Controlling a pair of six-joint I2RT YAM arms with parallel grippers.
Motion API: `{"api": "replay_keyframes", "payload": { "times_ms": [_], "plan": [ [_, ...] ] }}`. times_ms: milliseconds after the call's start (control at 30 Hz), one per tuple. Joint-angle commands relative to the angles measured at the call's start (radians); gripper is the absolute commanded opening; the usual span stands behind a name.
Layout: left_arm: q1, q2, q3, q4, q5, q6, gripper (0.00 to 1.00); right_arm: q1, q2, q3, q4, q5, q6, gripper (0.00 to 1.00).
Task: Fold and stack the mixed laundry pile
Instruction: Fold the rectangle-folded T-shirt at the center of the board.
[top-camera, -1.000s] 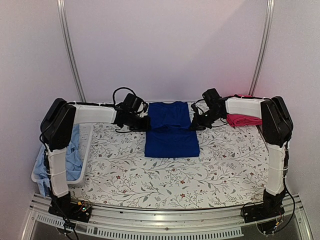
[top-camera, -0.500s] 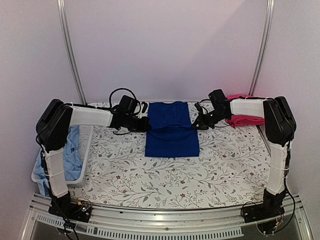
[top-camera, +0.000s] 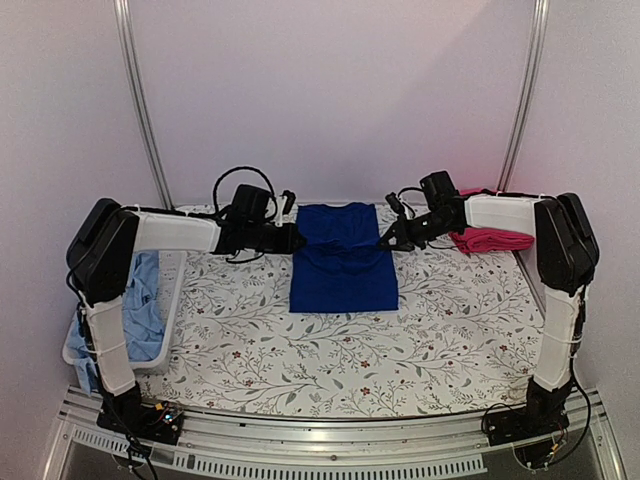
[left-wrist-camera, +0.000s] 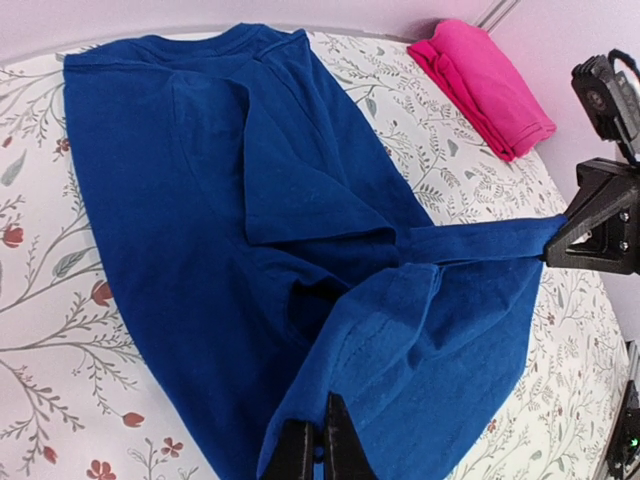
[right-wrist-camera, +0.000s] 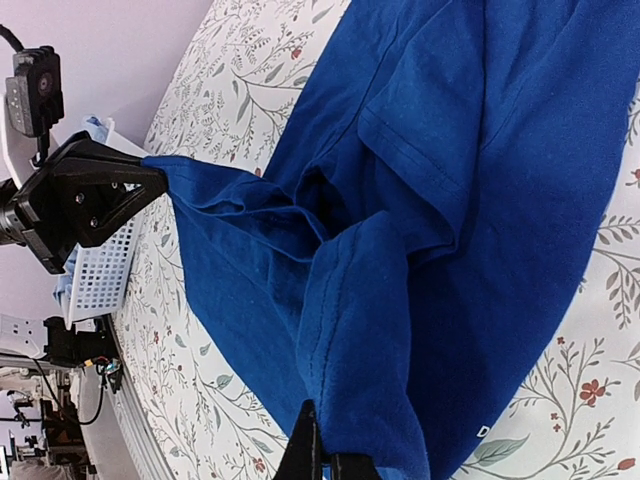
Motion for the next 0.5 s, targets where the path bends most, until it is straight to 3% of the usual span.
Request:
{"api": "replay_keyframes", "payload": {
  "times_ms": [0,467],
  "plan": [
    [0.03,0.016,0.014,0.038,-0.01,0.0,0.0,-0.001,0.003,0.051,0.029,-0.001,-0.02,0.0],
    [0.052,0.232,0.186,-0.045,-0.053,-0.034,0.01,-0.008,0.235,0.151,0.01,0.084,0.015,0.01]
  ]
}}
